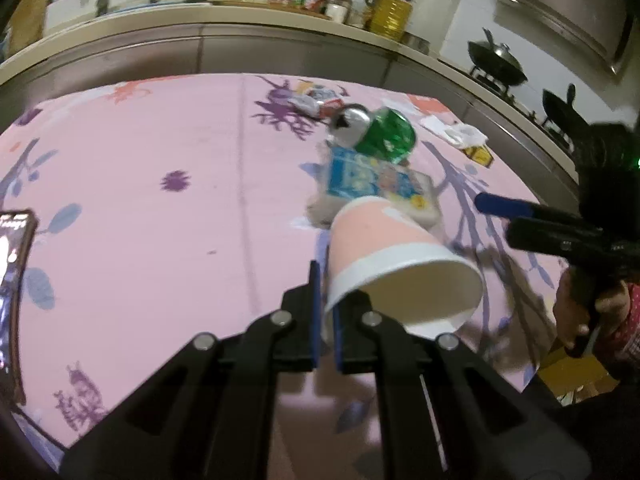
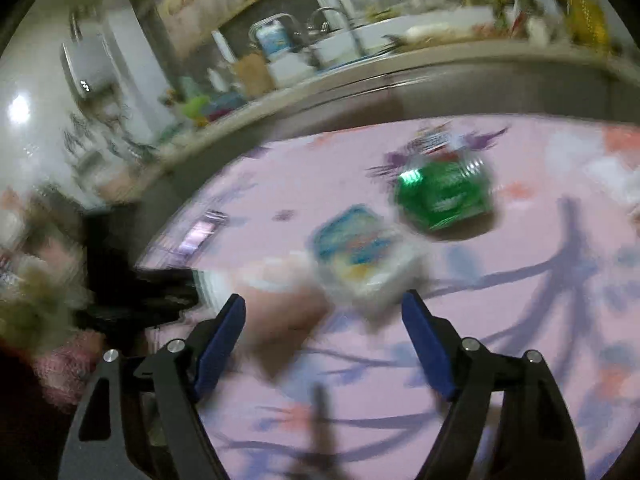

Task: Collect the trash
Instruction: 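Grasp the white tissue pack with the right tool while the left holds the cup, then carry cup and tissue pack over the white bin and open both tools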

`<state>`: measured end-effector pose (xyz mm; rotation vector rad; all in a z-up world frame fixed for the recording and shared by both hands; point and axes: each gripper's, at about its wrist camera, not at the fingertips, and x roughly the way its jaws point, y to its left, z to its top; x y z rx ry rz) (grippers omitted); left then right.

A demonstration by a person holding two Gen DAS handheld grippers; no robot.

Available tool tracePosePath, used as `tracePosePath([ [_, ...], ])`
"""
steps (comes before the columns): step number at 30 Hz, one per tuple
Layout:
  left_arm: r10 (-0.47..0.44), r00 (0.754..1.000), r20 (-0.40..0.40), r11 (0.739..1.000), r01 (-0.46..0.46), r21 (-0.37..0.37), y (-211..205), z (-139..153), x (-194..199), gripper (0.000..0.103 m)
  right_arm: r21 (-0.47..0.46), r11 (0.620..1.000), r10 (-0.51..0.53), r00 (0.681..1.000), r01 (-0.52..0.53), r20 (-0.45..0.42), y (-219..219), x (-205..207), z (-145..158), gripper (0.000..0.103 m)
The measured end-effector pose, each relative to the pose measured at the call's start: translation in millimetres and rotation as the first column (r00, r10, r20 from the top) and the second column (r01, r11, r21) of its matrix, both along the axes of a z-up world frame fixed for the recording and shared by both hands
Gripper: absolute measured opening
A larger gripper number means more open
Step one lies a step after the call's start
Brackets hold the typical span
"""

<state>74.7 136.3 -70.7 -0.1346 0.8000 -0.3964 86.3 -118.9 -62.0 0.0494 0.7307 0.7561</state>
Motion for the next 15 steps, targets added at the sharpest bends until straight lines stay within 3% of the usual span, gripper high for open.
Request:
tracePosePath([
  [2,0.027,1.0,-0.002,0.999,-0.027,-0.02,11.2,1.5,-2.3,0.005,-0.114,0.993,-0.02,0.997,0.027,0.069,5.4,3.8,-0.4,0.082],
  [7,0.072,0.997,-0.01,0.997,-0.072,-0.03,24.0,2.4,-7.1,0.005,-0.344,0.937,0.106,0.985,-0.054,0.135,41.0,25.4,-23.8,0.089],
  [11,0.075,0.997,-0.009,0.997,-0.076,-0.03,23.8,5.5,-9.7,0.005,-0.387,0.918,0.137,0.985,-0.086,0.105,56.5,46.8,-41.1,0.089],
  [12,0.074,0.997,-0.005,0.997,-0.074,-0.028,23.0,7.0,-10.5,0.005,-0.377,0.921,0.14,0.986,-0.098,0.087,57.6,51.7,-43.6,0.085],
  [13,0.071,0.997,0.0,0.997,-0.071,-0.025,22.1,9.4,-11.1,0.005,-0.357,0.928,0.144,0.987,-0.111,0.068,56.1,52.8,-47.3,0.057],
  [15,0.068,0.998,0.006,0.997,-0.068,-0.023,20.0,14.3,-12.3,0.005,-0.316,0.941,0.139,0.989,-0.117,0.048,51.6,46.7,-46.3,0.057],
])
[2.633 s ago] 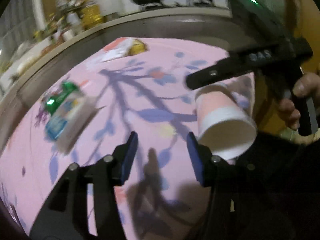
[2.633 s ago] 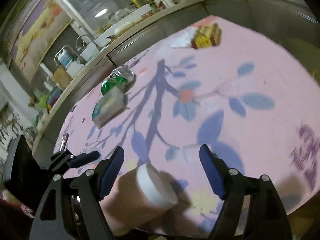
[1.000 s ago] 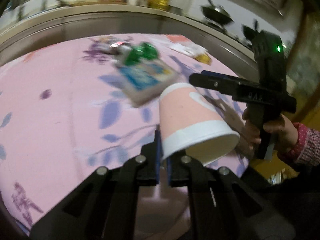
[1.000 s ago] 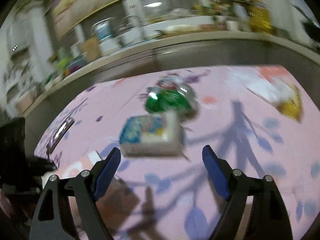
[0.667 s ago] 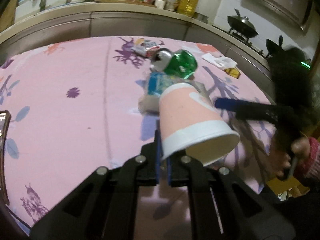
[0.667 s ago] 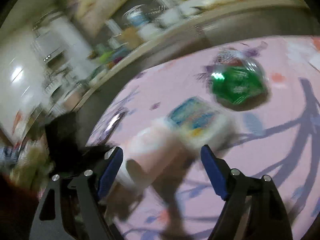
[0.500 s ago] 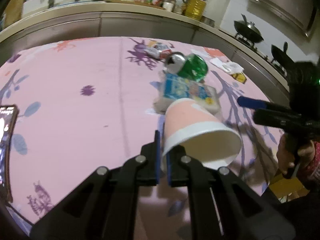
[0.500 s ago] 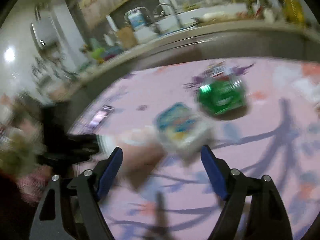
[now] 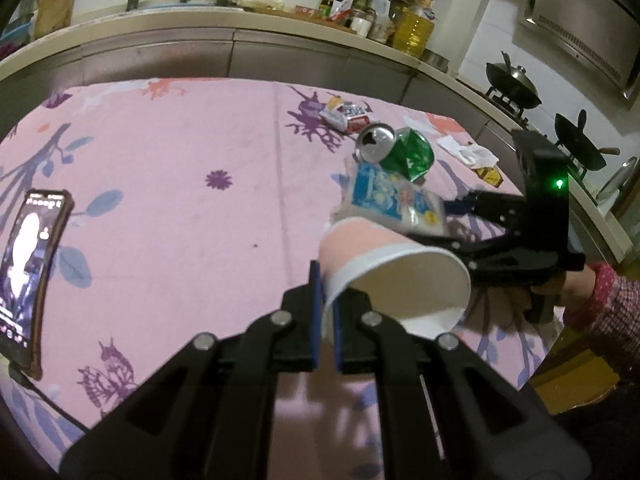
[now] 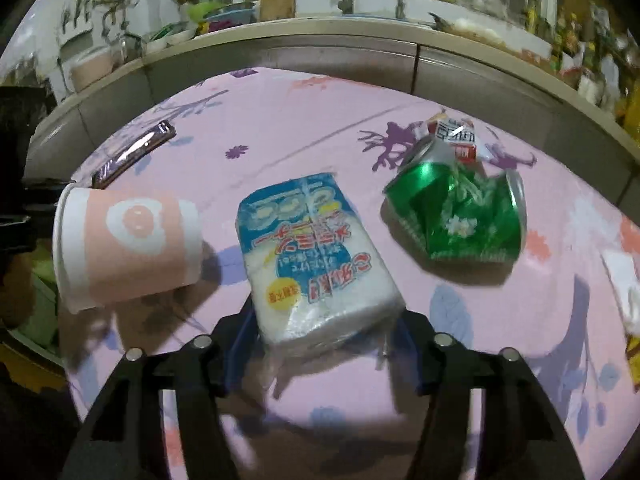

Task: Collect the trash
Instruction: 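Carry cup and tissue pack over the white bin and open both tools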

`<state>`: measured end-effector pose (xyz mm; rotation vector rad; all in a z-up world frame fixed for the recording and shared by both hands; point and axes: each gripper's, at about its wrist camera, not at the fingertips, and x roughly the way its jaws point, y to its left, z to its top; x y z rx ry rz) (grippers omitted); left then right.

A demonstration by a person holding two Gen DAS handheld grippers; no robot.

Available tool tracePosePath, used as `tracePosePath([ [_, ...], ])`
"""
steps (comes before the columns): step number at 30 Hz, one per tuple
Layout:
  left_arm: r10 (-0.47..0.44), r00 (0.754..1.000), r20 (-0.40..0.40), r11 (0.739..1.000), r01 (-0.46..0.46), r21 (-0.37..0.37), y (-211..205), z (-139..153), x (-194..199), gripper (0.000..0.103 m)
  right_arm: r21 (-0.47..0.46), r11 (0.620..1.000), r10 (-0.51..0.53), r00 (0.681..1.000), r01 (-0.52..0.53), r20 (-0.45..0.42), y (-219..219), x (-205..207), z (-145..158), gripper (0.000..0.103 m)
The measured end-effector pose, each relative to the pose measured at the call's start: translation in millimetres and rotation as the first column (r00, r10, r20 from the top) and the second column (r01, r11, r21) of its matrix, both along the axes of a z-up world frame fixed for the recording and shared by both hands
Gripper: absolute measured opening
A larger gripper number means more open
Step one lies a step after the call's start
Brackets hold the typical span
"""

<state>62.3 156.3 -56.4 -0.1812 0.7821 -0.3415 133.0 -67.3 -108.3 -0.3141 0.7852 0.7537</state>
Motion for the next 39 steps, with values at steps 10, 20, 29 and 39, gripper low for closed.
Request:
tracePosePath([
  [10,-0.155,0.988,0.026,0.987,0.156,-0.042,-58.8,19.6,12.4,0.005,0.245,0.929,-0.268,0.96,0.279,-0.078,-122.3,-66.4,18.3,0.057],
  [20,-0.462,0.885,0.068,0.887,0.463,-0.001,-219.0,37.4,52.4,0.005,0.35,0.701,-0.627,0.771,0.621,-0.112,-265.6,-115.2,20.4,0.057],
  [29,-0.656,0.748,0.097,0.754,0.654,0.056,-415.7,62.5,88.9,0.005,0.341,0.406,-0.865,0.477,0.848,-0.156,-417.5,-119.4,26.4,0.058],
  [39,-0.709,0.704,-0.055,0.684,0.704,0.192,-583.8,21.1,125.4,0.067,0.347,0.256,-0.899,0.354,0.902,-0.258,-504.1,-82.7,-5.0,0.079],
])
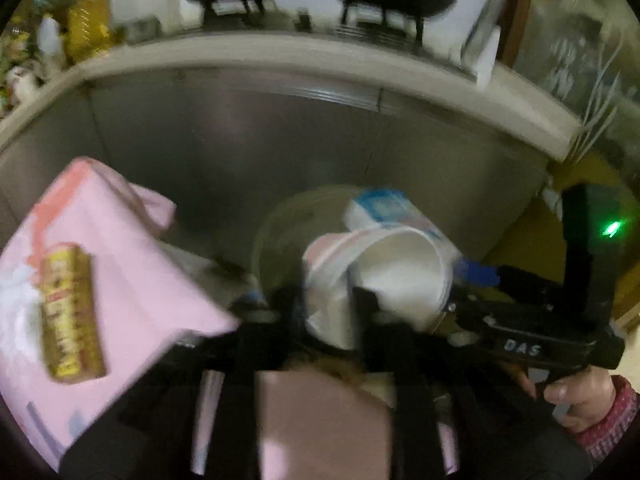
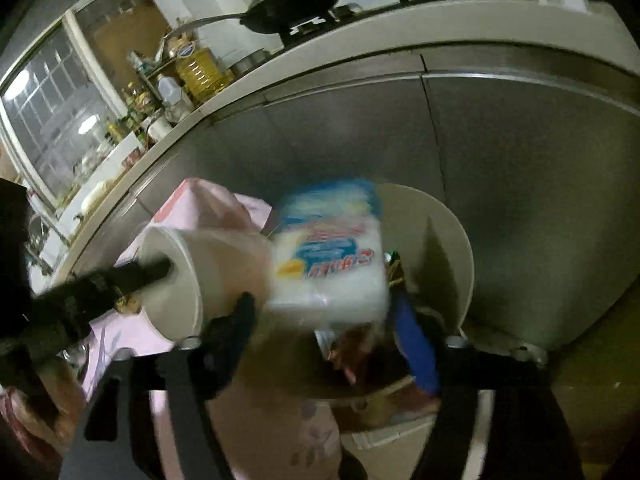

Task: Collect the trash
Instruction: 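Carry cup and tissue pack over the white bin and open both tools, then move both open tools back over the table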

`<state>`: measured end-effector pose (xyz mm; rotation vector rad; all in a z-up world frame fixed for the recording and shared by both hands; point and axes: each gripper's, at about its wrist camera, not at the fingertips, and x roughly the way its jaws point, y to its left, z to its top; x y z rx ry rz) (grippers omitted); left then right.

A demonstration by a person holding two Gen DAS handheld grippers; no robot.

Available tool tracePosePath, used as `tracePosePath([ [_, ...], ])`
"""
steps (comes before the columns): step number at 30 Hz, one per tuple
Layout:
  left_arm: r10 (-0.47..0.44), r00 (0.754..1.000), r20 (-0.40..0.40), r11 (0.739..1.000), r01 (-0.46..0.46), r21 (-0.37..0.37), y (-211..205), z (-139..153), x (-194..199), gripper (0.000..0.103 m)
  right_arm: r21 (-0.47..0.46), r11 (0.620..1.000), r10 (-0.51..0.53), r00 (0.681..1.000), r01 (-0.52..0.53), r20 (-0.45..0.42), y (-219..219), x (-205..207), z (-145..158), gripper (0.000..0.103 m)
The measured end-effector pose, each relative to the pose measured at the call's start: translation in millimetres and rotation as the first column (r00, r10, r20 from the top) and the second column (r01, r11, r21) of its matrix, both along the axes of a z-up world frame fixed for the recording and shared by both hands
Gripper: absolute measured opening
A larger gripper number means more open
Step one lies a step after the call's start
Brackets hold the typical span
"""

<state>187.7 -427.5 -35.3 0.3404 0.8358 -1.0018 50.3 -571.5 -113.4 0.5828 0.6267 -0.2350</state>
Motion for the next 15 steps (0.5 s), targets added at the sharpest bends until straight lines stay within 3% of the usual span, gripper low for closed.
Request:
tracePosePath([
  [1,0.024,1.0,0.018,0.999,-0.025,0.043,-8.0,-7.8,2.4,0.078,0.014,1.0,-0.027,1.0,0.027,0.0,-4.0,1.1,-4.3,0.081],
  [3,0.049,0.997,0.053,0.998,-0.05,0.029,-5.7,-10.3,4.5,0.078,0.043,0.998,-0.035,0.999,0.034,0.018,-9.1,-1.9,-6.5,0.081],
  [10,0.123,0.992,0.038,0.992,-0.121,-0.045,46.3,7.6,-1.6,0.078,0.094,0.987,-0.144,0.977,0.131,0.159,-0.8,-62.3,5.1,0.081],
  [15,0.194,0.981,0.02,0.977,-0.192,-0.092,96.2,18.0,-20.3,0.078,0.137,0.98,-0.166,0.973,0.144,0.163,31.4,-83.3,8.7,0.081],
])
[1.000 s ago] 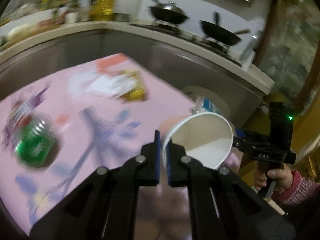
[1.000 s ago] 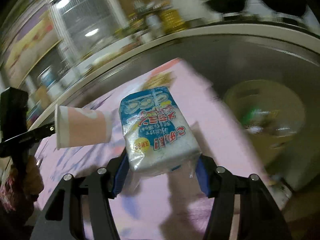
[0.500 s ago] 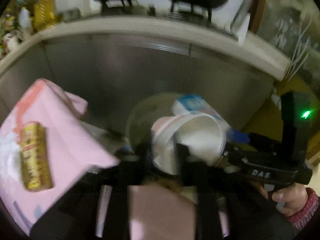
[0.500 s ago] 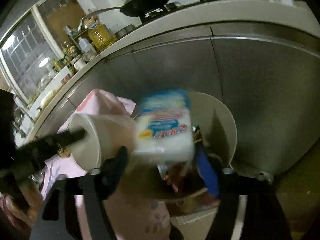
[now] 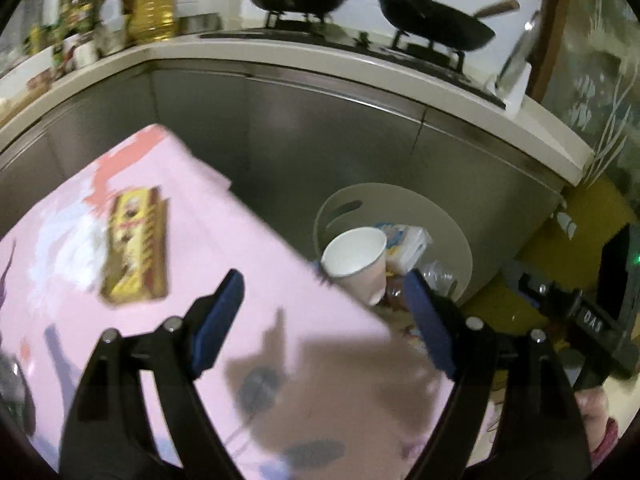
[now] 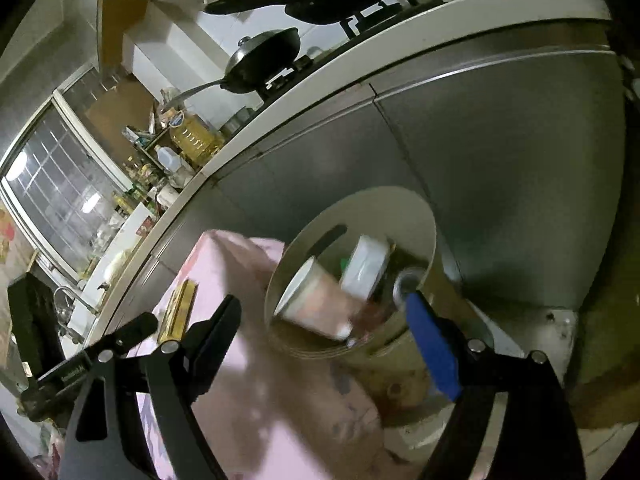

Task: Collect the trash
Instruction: 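Move both open tools back over the table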

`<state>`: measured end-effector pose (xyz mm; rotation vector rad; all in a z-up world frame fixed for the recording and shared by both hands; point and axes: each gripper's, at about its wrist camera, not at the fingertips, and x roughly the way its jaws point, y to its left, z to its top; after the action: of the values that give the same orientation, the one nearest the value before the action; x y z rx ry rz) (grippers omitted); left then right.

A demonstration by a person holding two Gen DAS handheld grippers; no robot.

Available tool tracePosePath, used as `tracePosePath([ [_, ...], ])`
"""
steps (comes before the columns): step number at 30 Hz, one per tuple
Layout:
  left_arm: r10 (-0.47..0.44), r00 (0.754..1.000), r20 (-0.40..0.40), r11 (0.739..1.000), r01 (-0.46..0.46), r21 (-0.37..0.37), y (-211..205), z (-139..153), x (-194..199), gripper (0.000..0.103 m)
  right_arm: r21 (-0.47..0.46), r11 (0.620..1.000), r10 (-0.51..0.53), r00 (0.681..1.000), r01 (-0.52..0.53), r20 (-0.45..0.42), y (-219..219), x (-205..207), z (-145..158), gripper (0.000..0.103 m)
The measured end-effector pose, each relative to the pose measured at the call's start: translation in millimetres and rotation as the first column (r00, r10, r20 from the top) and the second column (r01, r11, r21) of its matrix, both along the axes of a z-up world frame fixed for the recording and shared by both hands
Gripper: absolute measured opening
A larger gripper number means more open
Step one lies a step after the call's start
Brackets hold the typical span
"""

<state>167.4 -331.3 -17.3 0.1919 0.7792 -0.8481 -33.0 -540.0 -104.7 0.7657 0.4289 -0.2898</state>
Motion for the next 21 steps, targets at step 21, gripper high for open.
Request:
tracePosePath([
  [21,0.221,0.962,0.158,0.973,-0.228,0.023,136.6,24.8,-59.7,0.078,0.038,0.999,0.037,0.999,-0.038,0.007,105.8,-7.4,42.8,0.081],
])
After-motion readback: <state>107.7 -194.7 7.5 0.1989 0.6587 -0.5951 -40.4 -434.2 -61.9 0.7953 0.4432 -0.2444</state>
